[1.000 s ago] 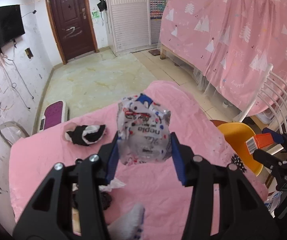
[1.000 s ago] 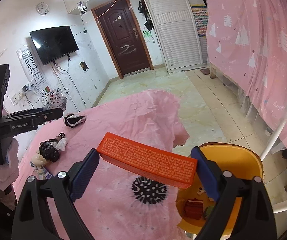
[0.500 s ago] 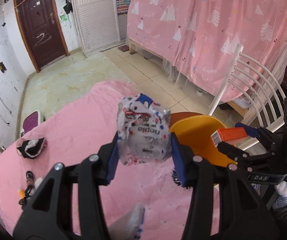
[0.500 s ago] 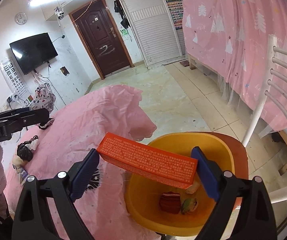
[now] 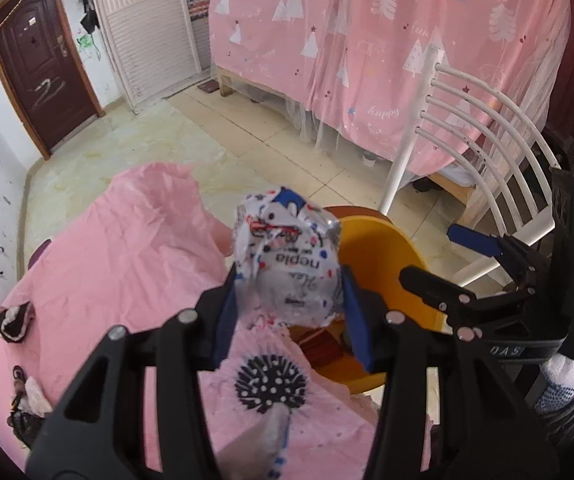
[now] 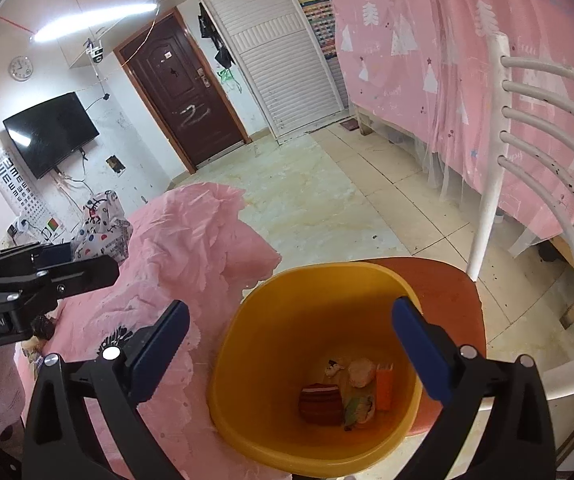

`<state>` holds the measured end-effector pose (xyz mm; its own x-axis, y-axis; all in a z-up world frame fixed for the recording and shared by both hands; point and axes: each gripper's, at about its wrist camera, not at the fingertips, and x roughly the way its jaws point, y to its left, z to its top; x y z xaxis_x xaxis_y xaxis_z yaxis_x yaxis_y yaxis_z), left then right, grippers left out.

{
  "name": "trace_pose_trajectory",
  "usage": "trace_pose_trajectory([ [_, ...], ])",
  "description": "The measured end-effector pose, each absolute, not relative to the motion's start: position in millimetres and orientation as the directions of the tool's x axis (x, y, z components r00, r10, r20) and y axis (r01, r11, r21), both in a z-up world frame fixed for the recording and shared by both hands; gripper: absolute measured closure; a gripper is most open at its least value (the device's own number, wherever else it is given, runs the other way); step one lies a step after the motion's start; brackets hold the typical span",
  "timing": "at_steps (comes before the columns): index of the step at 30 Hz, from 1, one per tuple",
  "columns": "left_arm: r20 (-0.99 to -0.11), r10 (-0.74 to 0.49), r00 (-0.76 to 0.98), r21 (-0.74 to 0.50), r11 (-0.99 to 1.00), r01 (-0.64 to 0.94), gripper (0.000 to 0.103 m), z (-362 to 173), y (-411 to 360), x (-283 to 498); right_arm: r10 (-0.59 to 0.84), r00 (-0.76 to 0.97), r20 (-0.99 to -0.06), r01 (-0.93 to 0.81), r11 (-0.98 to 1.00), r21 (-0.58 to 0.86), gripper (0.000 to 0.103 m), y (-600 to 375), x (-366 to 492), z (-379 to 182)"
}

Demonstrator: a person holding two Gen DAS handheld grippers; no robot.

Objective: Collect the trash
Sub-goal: 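Open the right tool to drop the orange box while the left tool releases the bag into the bin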

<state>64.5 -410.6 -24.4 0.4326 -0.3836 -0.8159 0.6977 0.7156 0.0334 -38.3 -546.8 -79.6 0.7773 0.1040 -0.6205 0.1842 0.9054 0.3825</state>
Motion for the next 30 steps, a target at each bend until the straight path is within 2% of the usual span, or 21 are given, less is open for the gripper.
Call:
trace_pose_trajectory([
  [2, -0.822, -0.389, 0.416, 0.027, 0.702, 0.711, 0.054, -27, -420, 62, 0.092, 0.781, -0.617, 0.203, 0.898, 0.391, 0.011, -556, -43, -81],
  [7, -0.823, -0.398, 0.404, 0.028, 0.683, 0.73, 0.036, -27, -434, 57, 0.074, 0.788, -0.611, 0.23, 0.886, 0.403, 0.011, -569, -52, -82],
  [20, -0.806, -0.412, 0.424, 0.022, 0.696, 0.717, 0.036, -15, -415, 56, 0.069, 0.787, -0.613, 0.199, 0.912, 0.358, 0.011, -548, -47, -67],
  [30, -0.777, -0.421, 0.467, 0.004, 0.739, 0.674, 0.036, 1, -367, 58, 0.088, 0.791, -0.606, 0.141, 0.937, 0.32, 0.011, -510, -33, -44],
])
